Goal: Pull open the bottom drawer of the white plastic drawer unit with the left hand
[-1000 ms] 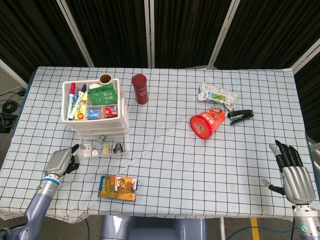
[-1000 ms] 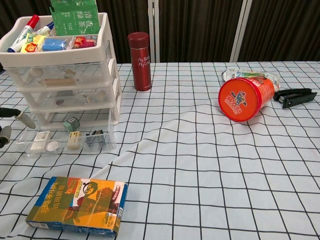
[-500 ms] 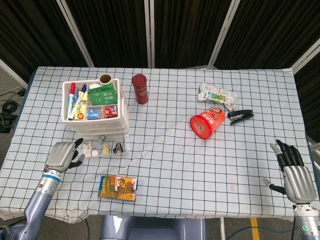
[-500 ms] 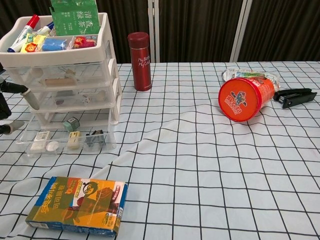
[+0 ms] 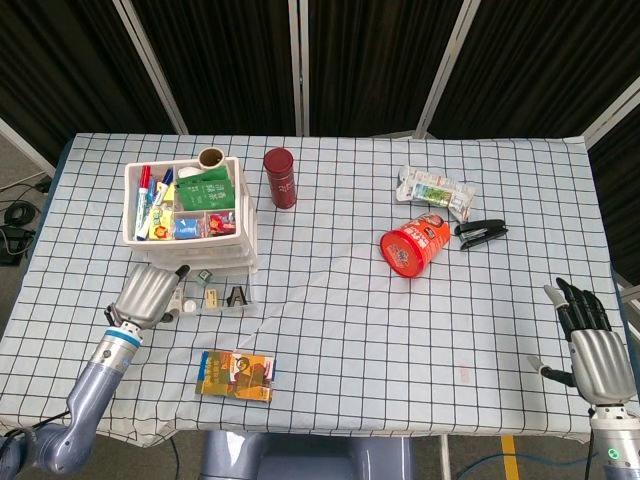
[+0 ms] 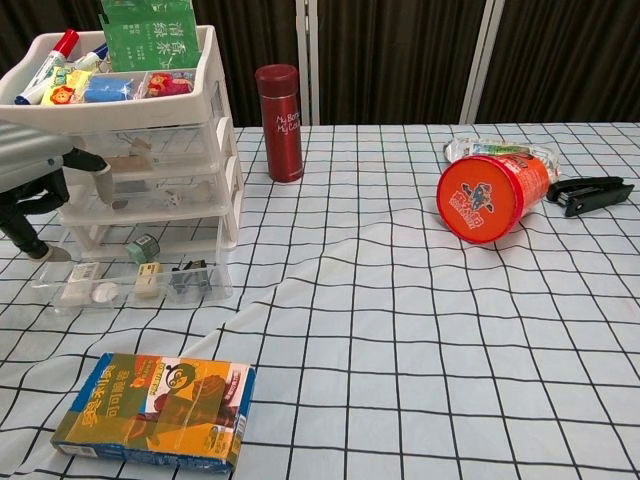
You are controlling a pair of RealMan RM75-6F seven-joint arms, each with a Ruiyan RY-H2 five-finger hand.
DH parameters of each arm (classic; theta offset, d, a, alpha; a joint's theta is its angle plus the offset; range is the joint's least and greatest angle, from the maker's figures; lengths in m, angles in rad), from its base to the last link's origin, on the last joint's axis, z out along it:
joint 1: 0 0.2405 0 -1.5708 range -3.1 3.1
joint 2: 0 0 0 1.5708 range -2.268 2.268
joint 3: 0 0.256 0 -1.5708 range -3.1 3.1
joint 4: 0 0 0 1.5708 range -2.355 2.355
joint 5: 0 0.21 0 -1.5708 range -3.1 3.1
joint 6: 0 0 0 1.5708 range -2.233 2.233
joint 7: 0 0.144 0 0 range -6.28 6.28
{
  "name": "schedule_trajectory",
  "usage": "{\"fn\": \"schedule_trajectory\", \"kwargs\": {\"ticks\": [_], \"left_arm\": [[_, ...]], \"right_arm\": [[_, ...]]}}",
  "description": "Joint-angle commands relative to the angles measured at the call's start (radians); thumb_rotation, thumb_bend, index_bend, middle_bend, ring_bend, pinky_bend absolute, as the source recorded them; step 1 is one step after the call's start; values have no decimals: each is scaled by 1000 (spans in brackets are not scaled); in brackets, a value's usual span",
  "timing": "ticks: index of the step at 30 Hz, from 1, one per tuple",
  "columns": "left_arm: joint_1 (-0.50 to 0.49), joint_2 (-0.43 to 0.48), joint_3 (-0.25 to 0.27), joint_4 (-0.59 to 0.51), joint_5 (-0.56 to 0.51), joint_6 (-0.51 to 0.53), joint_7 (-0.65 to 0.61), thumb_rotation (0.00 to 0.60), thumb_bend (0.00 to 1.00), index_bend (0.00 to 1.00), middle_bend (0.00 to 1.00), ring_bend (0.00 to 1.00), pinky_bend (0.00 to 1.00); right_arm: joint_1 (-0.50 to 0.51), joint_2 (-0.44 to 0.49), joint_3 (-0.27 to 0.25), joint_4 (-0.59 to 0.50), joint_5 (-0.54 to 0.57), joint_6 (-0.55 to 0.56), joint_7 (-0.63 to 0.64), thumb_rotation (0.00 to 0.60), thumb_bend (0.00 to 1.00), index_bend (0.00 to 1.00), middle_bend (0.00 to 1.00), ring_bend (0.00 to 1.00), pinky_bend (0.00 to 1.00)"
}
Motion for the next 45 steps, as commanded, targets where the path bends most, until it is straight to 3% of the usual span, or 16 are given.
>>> {"fn": "schedule_trajectory", "kwargs": {"ticks": [1, 12, 13, 15, 17, 22, 25, 30, 36, 45], "left_arm": [[-31, -20, -1, 9, -22, -18, 43, 600, 122, 331, 880, 881, 728], [-78, -54, 7, 15, -9, -28, 99, 600, 5, 257, 848, 828, 628], [-79, -55, 8, 15, -7, -25, 102, 600, 2, 247, 812, 796, 614], [-81, -54, 13, 9, -11, -28, 110, 600, 0, 223, 625, 640, 554], [-83, -51, 15, -1, -18, -29, 117, 600, 0, 217, 536, 562, 527], [-91, -46, 24, -18, -15, -26, 140, 600, 0, 183, 518, 541, 521], [-111, -30, 38, -23, -29, -54, 185, 600, 0, 123, 556, 554, 525], [-148, -2, 61, -23, -40, -105, 256, 600, 0, 115, 763, 717, 647], [-183, 11, 61, -8, 42, -117, 235, 600, 0, 316, 966, 898, 823], [-236, 11, 77, 77, 137, -224, 95, 600, 0, 473, 1000, 966, 881]], "right_arm": [[3, 3, 4, 2, 9, -7, 7, 600, 30, 0, 0, 0, 0], [7, 14, 16, 6, 32, -19, 40, 600, 30, 2, 0, 0, 0], [7, 14, 16, 6, 32, -19, 41, 600, 30, 1, 0, 0, 0], [6, 15, 17, 6, 32, -17, 43, 600, 30, 2, 0, 0, 0], [6, 16, 17, 6, 32, -17, 44, 600, 30, 2, 0, 0, 0], [4, 17, 17, 5, 28, -11, 48, 600, 30, 2, 0, 0, 0], [4, 16, 16, 6, 26, -11, 46, 600, 30, 2, 0, 0, 0], [5, 15, 18, 8, 29, -10, 45, 600, 30, 2, 0, 0, 0], [7, 12, 20, 10, 34, -15, 42, 600, 30, 3, 0, 0, 0], [4, 15, 26, 14, 43, -9, 52, 600, 29, 3, 0, 0, 0]]}}
